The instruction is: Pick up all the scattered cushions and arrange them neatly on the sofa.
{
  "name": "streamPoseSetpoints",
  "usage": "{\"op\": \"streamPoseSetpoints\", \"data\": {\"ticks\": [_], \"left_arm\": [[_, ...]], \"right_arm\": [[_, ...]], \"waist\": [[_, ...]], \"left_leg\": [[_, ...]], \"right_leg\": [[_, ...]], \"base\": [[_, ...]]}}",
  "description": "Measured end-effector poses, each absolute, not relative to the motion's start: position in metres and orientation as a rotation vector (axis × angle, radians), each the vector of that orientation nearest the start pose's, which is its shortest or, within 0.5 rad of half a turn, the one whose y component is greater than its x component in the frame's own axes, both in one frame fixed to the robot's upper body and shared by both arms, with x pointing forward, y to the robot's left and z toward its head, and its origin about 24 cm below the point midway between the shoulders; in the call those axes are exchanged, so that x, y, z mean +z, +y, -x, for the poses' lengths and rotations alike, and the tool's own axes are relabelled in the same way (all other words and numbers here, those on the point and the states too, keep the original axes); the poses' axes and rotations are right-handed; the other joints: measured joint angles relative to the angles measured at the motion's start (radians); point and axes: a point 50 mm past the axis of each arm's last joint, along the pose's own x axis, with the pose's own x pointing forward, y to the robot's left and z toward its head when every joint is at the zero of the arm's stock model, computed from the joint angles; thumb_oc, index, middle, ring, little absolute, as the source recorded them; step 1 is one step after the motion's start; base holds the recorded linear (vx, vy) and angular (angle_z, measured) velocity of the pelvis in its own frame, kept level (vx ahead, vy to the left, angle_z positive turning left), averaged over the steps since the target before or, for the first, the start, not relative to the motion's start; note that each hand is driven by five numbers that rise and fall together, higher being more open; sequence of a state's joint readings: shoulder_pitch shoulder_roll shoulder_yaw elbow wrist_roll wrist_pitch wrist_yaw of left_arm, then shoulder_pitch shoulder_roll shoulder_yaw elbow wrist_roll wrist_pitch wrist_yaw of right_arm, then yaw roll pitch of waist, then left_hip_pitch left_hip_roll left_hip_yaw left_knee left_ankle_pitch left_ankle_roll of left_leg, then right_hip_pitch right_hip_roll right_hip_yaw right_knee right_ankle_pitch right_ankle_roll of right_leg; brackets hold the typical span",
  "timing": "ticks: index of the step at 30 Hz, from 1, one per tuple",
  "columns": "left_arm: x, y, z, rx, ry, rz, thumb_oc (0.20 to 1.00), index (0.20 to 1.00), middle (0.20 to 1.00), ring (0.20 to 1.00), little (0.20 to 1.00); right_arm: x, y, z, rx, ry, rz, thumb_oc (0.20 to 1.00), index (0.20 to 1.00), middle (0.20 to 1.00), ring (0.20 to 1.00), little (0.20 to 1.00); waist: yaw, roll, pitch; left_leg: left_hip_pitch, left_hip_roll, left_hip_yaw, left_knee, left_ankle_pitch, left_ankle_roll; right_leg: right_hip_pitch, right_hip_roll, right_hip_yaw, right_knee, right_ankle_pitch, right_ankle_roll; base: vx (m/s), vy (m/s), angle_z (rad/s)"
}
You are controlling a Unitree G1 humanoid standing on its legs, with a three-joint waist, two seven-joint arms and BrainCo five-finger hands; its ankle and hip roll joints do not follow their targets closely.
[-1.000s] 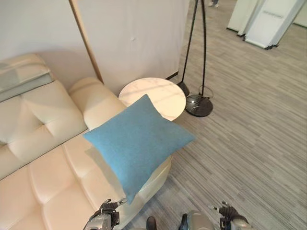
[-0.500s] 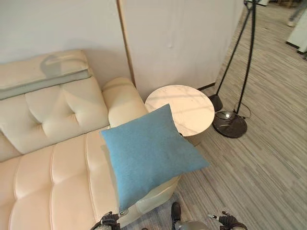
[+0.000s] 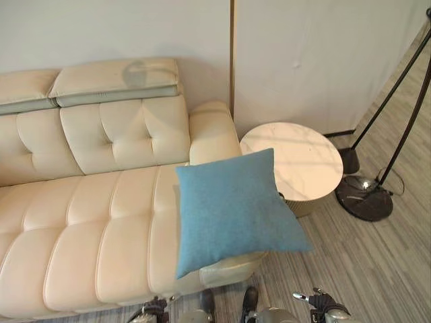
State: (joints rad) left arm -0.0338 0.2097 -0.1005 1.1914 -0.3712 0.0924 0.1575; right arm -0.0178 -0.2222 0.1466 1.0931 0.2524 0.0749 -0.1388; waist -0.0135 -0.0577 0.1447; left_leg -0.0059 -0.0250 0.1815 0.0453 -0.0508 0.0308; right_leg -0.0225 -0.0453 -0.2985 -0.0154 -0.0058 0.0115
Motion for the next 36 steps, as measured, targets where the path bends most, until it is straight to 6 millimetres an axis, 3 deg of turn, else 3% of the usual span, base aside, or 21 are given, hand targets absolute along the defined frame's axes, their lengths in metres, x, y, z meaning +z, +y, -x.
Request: {"op": "streamPoseSetpoints", "data": {"ticks": [1, 2, 3, 4, 5, 7, 9, 11, 12, 15, 17, 18, 20, 21, 23, 24, 26, 27, 31, 33, 36], "left_arm": [[-0.163, 0.224, -0.092, 0.395, 1.260, 0.026, 1.000, 1.000, 1.000, 1.000, 1.000], [-0.162, 0.227, -0.094, 0.406, 1.254, 0.027, 1.000, 1.000, 1.000, 1.000, 1.000], [-0.162, 0.229, -0.094, 0.411, 1.250, 0.023, 1.000, 1.000, 1.000, 1.000, 1.000], [-0.160, 0.234, -0.096, 0.419, 1.241, 0.016, 1.000, 1.000, 1.000, 1.000, 1.000], [-0.159, 0.236, -0.099, 0.422, 1.234, 0.011, 1.000, 1.000, 1.000, 1.000, 1.000], [-0.158, 0.240, -0.099, 0.432, 1.234, 0.003, 1.000, 1.000, 1.000, 1.000, 1.000], [-0.156, 0.251, -0.098, 0.470, 1.227, 0.010, 1.000, 1.000, 1.000, 1.000, 1.000], [-0.153, 0.260, -0.097, 0.493, 1.224, -0.002, 1.000, 1.000, 1.000, 1.000, 1.000], [-0.147, 0.276, -0.105, 0.562, 1.203, 0.033, 1.000, 1.000, 1.000, 1.000, 1.000], [-0.135, 0.302, -0.112, 0.640, 1.147, 0.019, 1.000, 1.000, 1.000, 1.000, 1.000], [-0.125, 0.318, -0.119, 0.666, 1.098, 0.008, 1.000, 1.000, 1.000, 1.000, 1.000], [-0.118, 0.326, -0.129, 0.690, 1.059, 0.029, 1.000, 1.000, 1.000, 1.000, 1.000], [-0.113, 0.329, -0.137, 0.686, 1.018, 0.023, 1.000, 1.000, 1.000, 1.000, 1.000], [-0.108, 0.327, -0.149, 0.677, 0.975, 0.049, 1.000, 1.000, 1.000, 1.000, 1.000], [-0.102, 0.325, -0.162, 0.671, 0.914, 0.082, 1.000, 1.000, 1.000, 1.000, 1.000], [-0.096, 0.322, -0.175, 0.666, 0.860, 0.119, 1.000, 1.000, 1.000, 1.000, 1.000], [-0.091, 0.315, -0.187, 0.664, 0.804, 0.179, 1.000, 1.000, 1.000, 1.000, 1.000], [-0.089, 0.307, -0.196, 0.650, 0.770, 0.220, 1.000, 1.000, 1.000, 1.000, 1.000], [-0.087, 0.284, -0.211, 0.599, 0.739, 0.251, 1.000, 1.000, 1.000, 1.000, 1.000], [-0.092, 0.274, -0.210, 0.589, 0.759, 0.236, 1.000, 1.000, 1.000, 1.000, 1.000], [-0.101, 0.250, -0.209, 0.539, 0.800, 0.252, 1.000, 1.000, 1.000, 1.000, 1.000]], "right_arm": [[-0.152, -0.232, -0.118, -0.256, 1.139, 0.146, 1.000, 1.000, 1.000, 1.000, 1.000], [-0.152, -0.228, -0.119, -0.254, 1.141, 0.137, 1.000, 1.000, 1.000, 1.000, 1.000], [-0.153, -0.226, -0.121, -0.240, 1.140, 0.134, 1.000, 1.000, 1.000, 1.000, 1.000], [-0.155, -0.222, -0.117, -0.232, 1.153, 0.121, 1.000, 1.000, 1.000, 1.000, 1.000], [-0.156, -0.221, -0.115, -0.230, 1.170, 0.116, 1.000, 1.000, 1.000, 1.000, 1.000], [-0.161, -0.223, -0.101, -0.244, 1.217, 0.115, 1.000, 1.000, 1.000, 1.000, 1.000], [-0.167, -0.227, -0.078, -0.280, 1.325, 0.111, 1.000, 1.000, 1.000, 1.000, 1.000], [-0.167, -0.231, -0.072, -0.304, 1.351, 0.107, 1.000, 1.000, 1.000, 1.000, 1.000], [-0.167, -0.243, -0.060, -0.376, 1.390, 0.077, 1.000, 1.000, 1.000, 1.000, 1.000], [-0.161, -0.268, -0.046, -0.444, 1.436, 0.128, 1.000, 1.000, 1.000, 1.000, 1.000], [-0.157, -0.282, -0.045, -0.468, 1.441, 0.143, 1.000, 1.000, 1.000, 1.000, 1.000], [-0.144, -0.311, -0.054, -0.534, 1.405, 0.182, 1.000, 1.000, 1.000, 1.000, 1.000], [-0.125, -0.344, -0.069, -0.578, 1.339, 0.276, 1.000, 1.000, 1.000, 1.000, 1.000], [-0.106, -0.366, -0.092, -0.603, 1.256, 0.323, 1.000, 1.000, 1.000, 1.000, 1.000], [-0.089, -0.380, -0.114, -0.618, 1.167, 0.367, 1.000, 1.000, 1.000, 1.000, 1.000], [-0.077, -0.382, -0.139, -0.604, 1.082, 0.387, 1.000, 1.000, 1.000, 1.000, 1.000], [-0.067, -0.375, -0.164, -0.572, 0.982, 0.389, 1.000, 1.000, 1.000, 1.000, 1.000], [-0.058, -0.365, -0.191, -0.539, 0.892, 0.381, 1.000, 1.000, 1.000, 1.000, 1.000], [-0.058, -0.334, -0.217, -0.462, 0.814, 0.354, 1.000, 1.000, 1.000, 1.000, 1.000], [-0.054, -0.301, -0.243, -0.365, 0.753, 0.368, 1.000, 1.000, 1.000, 1.000, 1.000], [-0.056, -0.256, -0.261, -0.239, 0.704, 0.351, 1.000, 1.000, 1.000, 1.000, 1.000]], "waist": [[-0.002, 0.043, -0.019], [-0.005, 0.035, -0.016], [-0.003, 0.039, -0.003], [-0.009, 0.016, -0.005], [-0.003, 0.016, 0.008], [-0.012, 0.010, 0.009], [0.000, -0.009, -0.002], [-0.002, -0.013, -0.005], [-0.005, -0.014, -0.005], [-0.006, -0.027, -0.016], [-0.011, -0.042, -0.029], [-0.009, -0.030, -0.046], [-0.007, -0.007, -0.053], [-0.009, 0.003, -0.058], [-0.009, 0.004, -0.057], [-0.009, -0.002, -0.059], [-0.009, -0.009, -0.059], [-0.009, -0.012, -0.060], [-0.010, -0.012, -0.063], [-0.013, -0.007, -0.069], [-0.009, -0.006, -0.070]], "left_leg": [[0.037, 0.032, -0.025, -0.038, -0.039, 0.020], [0.050, 0.023, -0.017, -0.056, -0.010, 0.036], [0.065, 0.032, 0.003, -0.064, 0.027, 0.050], [0.077, 0.012, 0.004, -0.073, 0.029, 0.048], [0.091, 0.011, 0.005, -0.087, 0.033, 0.056], [0.103, 0.011, -0.007, -0.096, 0.035, 0.059], [0.126, 0.010, -0.016, -0.119, 0.043, 0.067], [0.132, 0.010, -0.020, -0.125, 0.061, 0.053], [0.130, 0.013, -0.031, -0.126, 0.061, 0.044], [0.156, 0.008, -0.032, -0.126, 0.054, 0.028], [0.169, 0.011, -0.031, -0.126, 0.036, 0.002], [0.165, 0.026, -0.027, -0.126, 0.028, -0.011], [0.160, 0.039, -0.031, -0.126, 0.026, -0.023], [0.161, 0.052, -0.030, -0.126, 0.026, -0.031], [0.159, 0.058, -0.033, -0.126, 0.029, -0.038], [0.159, 0.067, -0.033, -0.126, 0.033, -0.043], [0.158, 0.071, -0.032, -0.126, 0.036, -0.048], [0.158, 0.076, -0.032, -0.126, 0.038, -0.052], [0.152, 0.075, -0.032, -0.133, 0.041, -0.055], [0.146, 0.073, -0.024, -0.132, 0.042, -0.055], [0.146, 0.072, -0.014, -0.132, 0.046, -0.052]], "right_leg": [[-0.006, 0.026, -0.017, 0.037, -0.034, 0.057], [-0.023, 0.001, -0.017, 0.096, 0.011, 0.082], [-0.055, -0.014, -0.018, 0.202, -0.024, 0.067], [-0.083, -0.034, 0.003, 0.276, -0.019, 0.063], [-0.145, -0.051, 0.043, 0.411, -0.020, 0.080], [-0.171, -0.061, 0.092, 0.481, -0.078, 0.080], [-0.135, -0.071, 0.133, 0.404, -0.100, 0.079], [-0.095, -0.077, 0.138, 0.280, -0.092, 0.078], [-0.058, -0.059, 0.179, 0.092, -0.060, 0.100], [-0.005, -0.067, 0.182, -0.024, 0.066, 0.113], [0.025, -0.066, 0.186, -0.054, 0.151, 0.086], [0.026, -0.045, 0.184, -0.074, 0.164, 0.082], [0.020, -0.028, 0.187, -0.073, 0.169, 0.068], [0.019, -0.014, 0.188, -0.073, 0.175, 0.058], [0.019, -0.004, 0.187, -0.073, 0.175, 0.045], [0.019, 0.005, 0.188, -0.073, 0.174, 0.043], [0.017, 0.011, 0.189, -0.073, 0.169, 0.041], [0.017, 0.012, 0.189, -0.073, 0.164, 0.040], [0.014, 0.010, 0.188, -0.073, 0.166, 0.039], [0.000, 0.007, 0.192, -0.074, 0.167, 0.038], [0.002, 0.006, 0.191, -0.074, 0.174, 0.037]], "base": [[0.04, 0.235, -0.12], [0.01, 0.231, -0.06], [0.01, 0.176, 0.05], [0.06, 0.122, 0.02], [0.08, 0.064, 0.11], [0.12, 0.024, 0.22], [0.14, -0.036, 0.16], [0.18, -0.086, 0.02], [0.13, -0.056, 0.12], [0.09, -0.067, 0.17], [0.13, -0.128, -0.04], [0.09, -0.097, -0.11], [0.07, -0.086, -0.12], [0.06, -0.075, -0.08], [0.04, -0.064, -0.02], [0.02, -0.046, 0.01], [0.03, -0.032, -0.03], [0.00, 0.000, 0.00], [0.00, -0.009, 0.03], [0.00, -0.010, -0.06], [0.00, -0.002, -0.03]]}}
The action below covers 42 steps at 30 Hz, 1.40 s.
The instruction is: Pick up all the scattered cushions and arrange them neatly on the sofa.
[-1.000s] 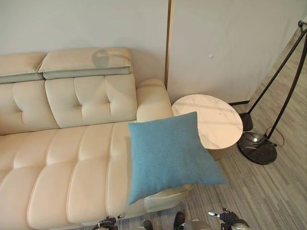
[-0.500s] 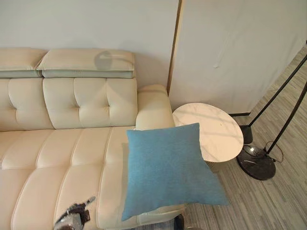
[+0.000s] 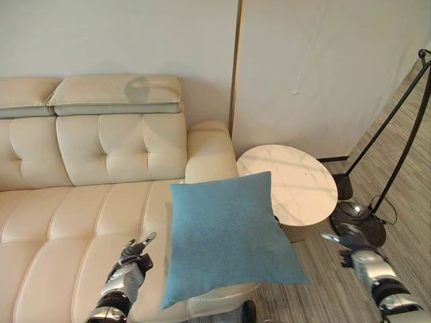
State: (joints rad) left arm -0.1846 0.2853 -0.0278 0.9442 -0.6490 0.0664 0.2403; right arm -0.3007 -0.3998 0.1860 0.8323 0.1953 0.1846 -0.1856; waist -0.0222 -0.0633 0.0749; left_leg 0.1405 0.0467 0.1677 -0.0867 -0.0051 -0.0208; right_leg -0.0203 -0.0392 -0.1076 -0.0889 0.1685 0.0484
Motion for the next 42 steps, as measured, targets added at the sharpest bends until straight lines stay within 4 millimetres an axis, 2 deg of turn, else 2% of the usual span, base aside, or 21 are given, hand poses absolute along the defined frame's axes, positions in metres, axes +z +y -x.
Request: {"op": "streamPoseSetpoints", "data": {"ticks": [3, 10, 15, 20, 29, 32, 37, 42], "left_arm": [[-0.107, 0.232, -0.209, 0.498, 0.828, 0.272, 1.000, 1.000, 1.000, 1.000, 1.000], [-0.115, 0.216, -0.203, 0.461, 0.881, 0.267, 1.000, 1.000, 1.000, 1.000, 1.000], [-0.118, 0.203, -0.202, 0.386, 0.909, 0.189, 1.000, 1.000, 1.000, 1.000, 1.000], [-0.121, 0.196, -0.199, 0.300, 0.923, 0.060, 1.000, 1.000, 1.000, 1.000, 1.000], [-0.123, 0.190, -0.195, 0.201, 0.930, -0.123, 1.000, 1.000, 1.000, 1.000, 1.000], [-0.121, 0.188, -0.197, 0.172, 0.909, -0.184, 1.000, 1.000, 1.000, 1.000, 1.000], [-0.119, 0.185, -0.199, 0.153, 0.890, -0.202, 1.000, 1.000, 1.000, 1.000, 1.000], [-0.116, 0.179, -0.196, 0.135, 0.851, -0.219, 1.000, 1.000, 1.000, 1.000, 1.000]], "right_arm": [[-0.053, -0.226, -0.273, -0.158, 0.658, 0.332, 1.000, 1.000, 1.000, 1.000, 1.000], [-0.045, -0.178, -0.284, -0.018, 0.575, 0.330, 1.000, 1.000, 1.000, 1.000, 1.000], [-0.051, -0.152, -0.279, 0.049, 0.577, 0.303, 1.000, 1.000, 1.000, 1.000, 1.000], [-0.062, -0.122, -0.263, 0.150, 0.602, 0.287, 1.000, 1.000, 1.000, 1.000, 1.000], [-0.067, -0.112, -0.255, 0.223, 0.608, 0.330, 1.000, 1.000, 1.000, 1.000, 1.000], [-0.066, -0.102, -0.255, 0.280, 0.591, 0.378, 1.000, 1.000, 1.000, 1.000, 1.000], [-0.063, -0.101, -0.258, 0.290, 0.580, 0.394, 1.000, 1.000, 1.000, 1.000, 1.000], [-0.070, -0.102, -0.254, 0.303, 0.607, 0.421, 1.000, 1.000, 1.000, 1.000, 1.000]], "waist": [[0.001, -0.001, 0.000], [0.001, -0.011, -0.002], [0.001, -0.026, -0.004], [0.001, -0.029, -0.005], [0.004, -0.031, -0.003], [0.005, -0.038, 0.002], [0.008, -0.040, 0.011], [0.015, -0.043, 0.015]], "left_leg": [[0.000, -0.001, 0.004, 0.006, 0.000, 0.000], [0.001, -0.002, 0.008, 0.006, 0.001, 0.000], [0.001, -0.004, 0.009, 0.006, 0.001, 0.000], [-0.008, -0.005, 0.009, 0.006, 0.001, 0.001], [-0.023, -0.002, 0.007, 0.006, 0.000, 0.000], [-0.037, -0.001, 0.005, 0.006, 0.002, -0.002], [-0.037, 0.000, 0.002, 0.006, 0.002, -0.002], [-0.038, 0.000, -0.018, 0.006, 0.003, -0.003]], "right_leg": [[-0.002, -0.001, 0.000, 0.000, 0.003, -0.004], [-0.005, 0.000, 0.002, 0.001, 0.004, -0.006], [-0.006, -0.001, 0.003, 0.001, 0.005, -0.006], [-0.017, -0.003, 0.006, 0.001, 0.005, -0.005], [-0.025, -0.002, 0.000, 0.000, 0.002, -0.006], [-0.038, -0.002, -0.002, 0.000, 0.003, -0.006], [-0.038, -0.002, -0.005, 0.000, 0.002, -0.006], [-0.036, -0.002, -0.016, 0.000, 0.000, -0.008]], "base": [[0.00, 0.002, -0.02], [0.00, 0.003, -0.01], [0.00, 0.000, 0.00], [0.00, 0.003, -0.01], [0.00, -0.001, 0.01], [0.00, 0.000, 0.00], [0.01, -0.022, 0.01], [0.00, -0.028, 0.08]]}}
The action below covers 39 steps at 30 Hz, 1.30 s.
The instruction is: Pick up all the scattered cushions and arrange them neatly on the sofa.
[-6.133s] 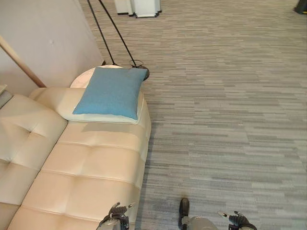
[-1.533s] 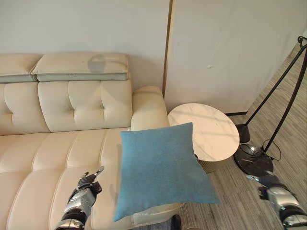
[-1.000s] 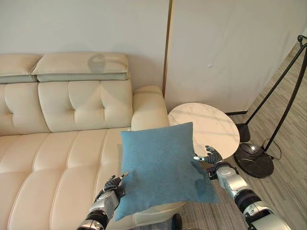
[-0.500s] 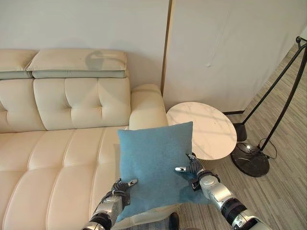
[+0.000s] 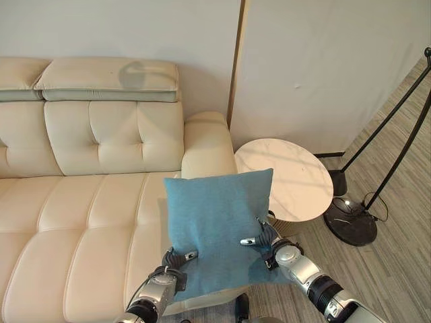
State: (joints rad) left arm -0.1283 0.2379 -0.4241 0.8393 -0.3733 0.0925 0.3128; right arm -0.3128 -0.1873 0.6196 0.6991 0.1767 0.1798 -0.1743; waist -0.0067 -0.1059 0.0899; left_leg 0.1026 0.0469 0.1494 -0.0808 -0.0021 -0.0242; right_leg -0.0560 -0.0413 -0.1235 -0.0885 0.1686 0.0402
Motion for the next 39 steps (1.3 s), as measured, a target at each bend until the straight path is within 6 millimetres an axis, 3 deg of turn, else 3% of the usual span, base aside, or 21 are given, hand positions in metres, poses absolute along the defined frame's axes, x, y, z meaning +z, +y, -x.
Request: {"op": "streamPoseSetpoints", "data": {"ticks": [4, 5, 7, 8, 9, 10, 21, 29, 32, 37, 39], "left_arm": [[-0.117, 0.171, -0.194, 0.210, 0.841, -0.129, 1.000, 1.000, 1.000, 1.000, 1.000], [-0.116, 0.168, -0.194, 0.229, 0.835, -0.107, 1.000, 1.000, 1.000, 1.000, 1.000], [-0.114, 0.167, -0.196, 0.244, 0.824, -0.088, 1.000, 1.000, 1.000, 1.000, 1.000], [-0.114, 0.166, -0.197, 0.250, 0.821, -0.081, 0.718, 0.718, 0.718, 0.718, 0.718], [-0.112, 0.165, -0.199, 0.255, 0.812, -0.064, 0.313, 0.313, 0.313, 0.313, 0.313], [-0.110, 0.163, -0.201, 0.254, 0.797, -0.062, 0.200, 0.200, 0.200, 0.200, 0.200], [-0.096, 0.155, -0.212, 0.243, 0.695, -0.105, 0.200, 0.200, 0.200, 0.200, 0.200], [-0.088, 0.160, -0.211, 0.241, 0.644, -0.145, 0.200, 0.200, 0.200, 0.200, 0.200], [-0.067, 0.172, -0.214, 0.195, 0.525, -0.247, 0.200, 0.200, 0.200, 0.200, 0.200], [-0.060, 0.178, -0.214, 0.182, 0.470, -0.330, 0.200, 0.200, 0.200, 0.200, 0.200], [-0.056, 0.182, -0.215, 0.186, 0.438, -0.373, 0.200, 0.200, 0.200, 0.200, 0.200]], "right_arm": [[-0.070, -0.100, -0.252, 0.240, 0.612, 0.286, 1.000, 1.000, 1.000, 1.000, 1.000], [-0.070, -0.100, -0.251, 0.214, 0.612, 0.233, 0.959, 0.959, 0.959, 0.959, 0.959], [-0.069, -0.099, -0.252, 0.190, 0.607, 0.180, 0.200, 0.200, 0.200, 0.200, 0.200], [-0.068, -0.100, -0.252, 0.176, 0.603, 0.160, 0.200, 0.200, 0.200, 0.200, 0.200], [-0.067, -0.100, -0.253, 0.166, 0.596, 0.135, 0.200, 0.200, 0.200, 0.200, 0.200], [-0.066, -0.099, -0.254, 0.157, 0.588, 0.117, 0.200, 0.200, 0.200, 0.200, 0.200], [-0.059, -0.096, -0.260, 0.144, 0.540, 0.074, 0.200, 0.200, 0.200, 0.200, 0.200], [-0.049, -0.091, -0.267, 0.197, 0.472, 0.175, 0.200, 0.200, 0.200, 0.200, 0.200], [-0.034, -0.088, -0.271, 0.228, 0.409, 0.183, 0.200, 0.200, 0.200, 0.200, 0.200], [-0.037, -0.088, -0.262, 0.233, 0.416, 0.159, 0.200, 0.200, 0.200, 0.200, 0.200], [-0.037, -0.085, -0.262, 0.233, 0.412, 0.144, 0.200, 0.200, 0.200, 0.200, 0.200]], "waist": [[0.015, 0.004, 0.005], [0.016, 0.003, 0.007], [0.016, 0.002, 0.011], [0.016, 0.010, 0.019], [0.016, 0.006, 0.022], [0.016, 0.006, 0.028], [0.019, 0.025, 0.046], [0.046, 0.005, 0.055], [0.061, -0.005, 0.061], [0.068, -0.006, 0.063], [0.067, -0.022, 0.075]], "left_leg": [[-0.007, 0.001, -0.009, 0.000, 0.001, -0.002], [-0.009, 0.001, -0.010, 0.000, 0.002, -0.003], [-0.011, 0.000, -0.011, 0.000, 0.003, -0.004], [-0.011, 0.001, -0.012, 0.000, 0.003, -0.005], [-0.011, 0.001, -0.013, 0.000, 0.004, -0.006], [-0.012, 0.001, -0.014, 0.000, 0.004, -0.006], [-0.011, 0.002, -0.025, 0.000, 0.006, -0.007], [0.002, 0.000, -0.032, 0.000, 0.008, -0.010], [-0.005, -0.008, -0.033, 0.000, 0.010, -0.007], [-0.010, -0.028, -0.032, 0.000, 0.015, 0.003], [-0.019, -0.043, -0.017, 0.000, 0.018, 0.009]], "right_leg": [[0.002, -0.001, -0.014, 0.000, -0.002, 0.000], [0.000, -0.001, -0.017, 0.000, -0.003, 0.000], [-0.001, -0.001, -0.016, 0.000, -0.003, 0.000], [-0.001, -0.001, -0.016, 0.000, -0.002, 0.000], [-0.001, -0.001, -0.016, 0.000, -0.002, 0.000], [-0.001, -0.001, -0.017, 0.000, -0.002, 0.000], [0.003, -0.001, -0.026, 0.005, 0.006, -0.011], [0.019, -0.001, -0.040, 0.005, 0.007, -0.012], [0.017, -0.010, -0.042, 0.005, 0.009, -0.010], [0.008, -0.024, -0.037, 0.006, 0.019, -0.004], [-0.016, -0.031, -0.008, 0.006, 0.039, 0.002]], "base": [[-0.03, -0.018, 0.07], [-0.04, -0.011, 0.08], [-0.04, -0.008, 0.01], [-0.03, -0.003, 0.00], [0.00, 0.000, 0.00], [-0.02, 0.000, 0.03], [0.00, 0.000, 0.00], [-0.03, 0.092, 0.05], [-0.04, 0.149, 0.03], [-0.08, 0.120, 0.02], [-0.13, 0.093, -0.32]]}}
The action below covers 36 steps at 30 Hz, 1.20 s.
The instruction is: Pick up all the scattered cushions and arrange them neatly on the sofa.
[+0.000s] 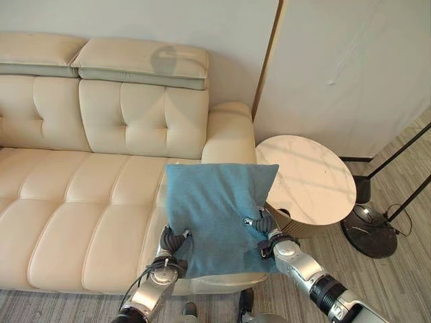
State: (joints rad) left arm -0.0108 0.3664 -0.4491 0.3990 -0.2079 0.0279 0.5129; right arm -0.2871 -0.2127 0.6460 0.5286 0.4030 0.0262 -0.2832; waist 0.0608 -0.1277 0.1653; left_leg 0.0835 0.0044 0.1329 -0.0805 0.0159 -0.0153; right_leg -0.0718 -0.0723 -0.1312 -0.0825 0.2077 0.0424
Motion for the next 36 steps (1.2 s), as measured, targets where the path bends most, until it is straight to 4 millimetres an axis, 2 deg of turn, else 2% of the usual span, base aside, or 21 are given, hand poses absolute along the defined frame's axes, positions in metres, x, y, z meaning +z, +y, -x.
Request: {"op": "streamPoseSetpoints", "data": {"ticks": [2, 4, 5, 6, 8, 10, 11, 13, 15, 17, 21, 23, 25, 27, 28, 29, 32, 33, 34, 35, 36], "left_arm": [[-0.053, 0.187, -0.216, 0.203, 0.421, -0.400, 0.200, 0.200, 0.200, 0.200, 0.200], [-0.046, 0.194, -0.219, 0.241, 0.381, -0.444, 0.200, 0.200, 0.200, 0.200, 0.200], [-0.044, 0.196, -0.222, 0.249, 0.368, -0.452, 0.200, 0.200, 0.200, 0.200, 0.200], [-0.041, 0.197, -0.223, 0.252, 0.354, -0.453, 0.200, 0.200, 0.200, 0.200, 0.200], [-0.028, 0.194, -0.229, 0.253, 0.287, -0.463, 0.200, 0.200, 0.200, 0.200, 0.200], [-0.028, 0.196, -0.230, 0.260, 0.286, -0.468, 0.200, 0.200, 0.200, 0.200, 0.200], [-0.028, 0.193, -0.230, 0.257, 0.285, -0.458, 0.200, 0.200, 0.200, 0.200, 0.200], [-0.027, 0.190, -0.231, 0.255, 0.280, -0.447, 0.200, 0.200, 0.200, 0.200, 0.200], [-0.023, 0.186, -0.235, 0.247, 0.257, -0.434, 0.200, 0.200, 0.200, 0.200, 0.200], [-0.021, 0.185, -0.235, 0.244, 0.249, -0.434, 0.200, 0.200, 0.200, 0.200, 0.200], [-0.023, 0.182, -0.234, 0.232, 0.257, -0.422, 0.200, 0.200, 0.200, 0.200, 0.200], [-0.019, 0.173, -0.239, 0.202, 0.242, -0.395, 0.200, 0.200, 0.200, 0.200, 0.200], [-0.020, 0.171, -0.238, 0.191, 0.246, -0.390, 0.200, 0.200, 0.200, 0.200, 0.200], [-0.010, 0.170, -0.240, 0.182, 0.204, -0.373, 0.200, 0.200, 0.200, 0.200, 0.200], [-0.008, 0.171, -0.239, 0.182, 0.197, -0.376, 0.200, 0.200, 0.200, 0.200, 0.200], [-0.008, 0.177, -0.238, 0.186, 0.199, -0.396, 0.200, 0.200, 0.200, 0.200, 0.200], [-0.004, 0.192, -0.238, 0.218, 0.190, -0.427, 0.200, 0.200, 0.200, 0.200, 0.200], [-0.003, 0.190, -0.238, 0.223, 0.182, -0.411, 0.200, 0.200, 0.200, 0.200, 0.200], [-0.002, 0.188, -0.240, 0.220, 0.177, -0.408, 0.200, 0.200, 0.200, 0.200, 0.200], [-0.001, 0.187, -0.241, 0.219, 0.172, -0.406, 0.200, 0.200, 0.200, 0.200, 0.200], [-0.001, 0.185, -0.241, 0.209, 0.173, -0.403, 0.200, 0.200, 0.200, 0.200, 0.200]], "right_arm": [[-0.034, -0.080, -0.263, 0.242, 0.401, 0.131, 0.200, 0.200, 0.200, 0.200, 0.200], [-0.028, -0.070, -0.265, 0.259, 0.379, 0.103, 0.200, 0.200, 0.200, 0.200, 0.200], [-0.027, -0.069, -0.265, 0.260, 0.377, 0.093, 0.200, 0.200, 0.200, 0.200, 0.200], [-0.029, -0.070, -0.263, 0.258, 0.382, 0.091, 0.200, 0.200, 0.200, 0.200, 0.200], [-0.028, -0.074, -0.264, 0.250, 0.375, 0.099, 0.200, 0.200, 0.200, 0.200, 0.200], [-0.024, -0.072, -0.267, 0.257, 0.353, 0.095, 0.200, 0.200, 0.200, 0.200, 0.200], [-0.023, -0.076, -0.269, 0.251, 0.343, 0.107, 0.200, 0.200, 0.200, 0.200, 0.200], [-0.023, -0.080, -0.270, 0.247, 0.343, 0.116, 0.200, 0.200, 0.200, 0.200, 0.200], [-0.024, -0.085, -0.270, 0.236, 0.348, 0.126, 0.200, 0.200, 0.200, 0.200, 0.200], [-0.025, -0.086, -0.269, 0.237, 0.353, 0.129, 0.200, 0.200, 0.200, 0.200, 0.200], [-0.025, -0.090, -0.269, 0.229, 0.357, 0.134, 0.200, 0.200, 0.200, 0.200, 0.200], [-0.024, -0.101, -0.271, 0.205, 0.356, 0.139, 0.200, 0.200, 0.200, 0.200, 0.200], [-0.023, -0.103, -0.271, 0.196, 0.358, 0.124, 0.200, 0.200, 0.200, 0.200, 0.200], [-0.013, -0.108, -0.272, 0.204, 0.318, 0.122, 0.200, 0.200, 0.200, 0.200, 0.200], [-0.011, -0.107, -0.273, 0.207, 0.309, 0.119, 0.200, 0.200, 0.200, 0.200, 0.200], [-0.010, -0.102, -0.271, 0.220, 0.302, 0.104, 0.200, 0.200, 0.200, 0.200, 0.200], [-0.001, -0.089, -0.267, 0.274, 0.266, 0.076, 0.200, 0.200, 0.200, 0.200, 0.200], [0.000, -0.090, -0.268, 0.273, 0.266, 0.066, 0.200, 0.200, 0.200, 0.200, 0.200], [-0.003, -0.091, -0.266, 0.266, 0.279, 0.057, 0.200, 0.200, 0.200, 0.200, 0.200], [-0.005, -0.092, -0.265, 0.260, 0.292, 0.055, 0.200, 0.200, 0.200, 0.200, 0.200], [-0.011, -0.097, -0.264, 0.249, 0.315, 0.070, 0.200, 0.200, 0.200, 0.200, 0.200]], "waist": [[0.005, -0.008, 0.007], [0.008, -0.023, 0.022], [0.001, -0.020, 0.033], [-0.007, -0.011, 0.039], [0.003, 0.015, 0.053], [0.018, 0.016, 0.056], [0.014, 0.055, 0.070], [0.019, 0.066, 0.065], [0.023, 0.063, 0.063], [0.048, 0.040, 0.042], [0.042, 0.043, 0.041], [0.019, 0.054, 0.049], [0.025, 0.070, 0.053], [0.025, 0.103, 0.073], [0.033, 0.113, 0.078], [0.057, 0.108, 0.080], [0.049, 0.063, 0.099], [0.042, 0.095, 0.101], [0.030, 0.096, 0.103], [0.022, 0.087, 0.103], [0.025, 0.055, 0.101]], "left_leg": [[-0.005, 0.001, 0.040, 0.000, 0.000, 0.005], [-0.011, 0.001, 0.101, 0.000, -0.001, 0.014], [-0.012, 0.004, 0.107, 0.000, 0.000, 0.022], [-0.018, 0.015, 0.103, 0.000, 0.003, 0.033], [-0.026, 0.077, 0.093, 0.006, 0.018, 0.023], [-0.030, 0.064, 0.094, 0.004, 0.030, 0.006], [-0.031, 0.079, 0.093, 0.003, 0.037, -0.004], [-0.031, 0.090, 0.083, 0.005, 0.043, -0.010], [-0.036, 0.109, 0.042, 0.019, 0.048, -0.020], [-0.047, 0.118, 0.029, 0.023, 0.056, -0.030], [-0.093, 0.135, -0.017, 0.050, 0.077, -0.062], [-0.157, 0.137, -0.089, 0.084, 0.102, -0.088], [-0.180, 0.136, -0.126, 0.093, 0.134, -0.100], [-0.204, 0.134, -0.124, 0.023, 0.238, -0.132], [-0.203, 0.133, -0.104, 0.020, 0.222, -0.138], [-0.200, 0.121, -0.057, 0.058, 0.148, -0.107], [-0.175, 0.058, -0.004, 0.126, 0.098, -0.080], [-0.140, 0.078, -0.029, 0.104, 0.092, -0.048], [-0.151, 0.083, -0.038, 0.094, 0.087, -0.042], [-0.154, 0.079, -0.054, 0.064, 0.071, -0.026], [-0.152, 0.108, 0.132, 0.026, 0.026, -0.053]], "right_leg": [[-0.020, -0.004, 0.026, 0.000, 0.016, 0.015], [-0.054, -0.006, 0.042, 0.000, 0.058, 0.060], [-0.054, -0.010, 0.030, 0.000, 0.043, 0.093], [-0.044, -0.012, -0.015, 0.000, -0.002, 0.097], [0.020, -0.014, -0.094, 0.107, -0.105, 0.077], [0.110, -0.032, -0.060, 0.037, -0.117, 0.074], [0.120, -0.021, -0.055, 0.029, -0.115, 0.071], [0.126, -0.008, -0.048, 0.029, -0.123, 0.069], [0.119, 0.007, -0.025, 0.087, -0.199, 0.074], [0.147, 0.037, -0.023, 0.021, -0.164, 0.009], [0.153, 0.064, -0.043, 0.001, -0.160, 0.012], [0.163, 0.083, -0.117, -0.005, -0.176, -0.004], [0.173, 0.096, -0.153, 0.000, -0.180, -0.005], [0.165, 0.110, -0.192, -0.007, -0.206, -0.064], [0.164, 0.110, -0.204, -0.006, -0.201, -0.084], [0.153, 0.090, -0.215, -0.006, -0.178, -0.126], [0.132, 0.019, -0.228, 0.008, -0.168, -0.100], [0.111, 0.033, -0.243, 0.060, -0.186, -0.066], [0.109, 0.033, -0.271, 0.071, -0.195, -0.046], [0.114, 0.037, -0.282, 0.064, -0.202, -0.052], [0.125, 0.010, -0.335, 0.035, -0.167, -0.053]], "base": [[-0.10, 0.018, -0.57], [-0.10, -0.019, -0.71], [-0.13, -0.015, -0.30], [-0.08, -0.007, -0.01], [-0.10, -0.026, 0.10], [-0.12, -0.090, 0.00], [-0.14, -0.183, 0.04], [-0.15, -0.229, 0.17], [-0.14, -0.158, 0.45], [-0.25, -0.249, 0.23], [-0.40, -0.276, 0.41], [-0.24, -0.100, 1.19], [-0.28, -0.071, 1.04], [-0.22, -0.018, 1.29], [-0.19, 0.014, 0.46], [-0.12, 0.016, 0.13], [-0.09, 0.044, 0.33], [-0.05, 0.105, 0.72], [0.00, 0.126, 0.95], [-0.05, 0.302, 1.34], [-0.04, 0.249, 1.28]]}}
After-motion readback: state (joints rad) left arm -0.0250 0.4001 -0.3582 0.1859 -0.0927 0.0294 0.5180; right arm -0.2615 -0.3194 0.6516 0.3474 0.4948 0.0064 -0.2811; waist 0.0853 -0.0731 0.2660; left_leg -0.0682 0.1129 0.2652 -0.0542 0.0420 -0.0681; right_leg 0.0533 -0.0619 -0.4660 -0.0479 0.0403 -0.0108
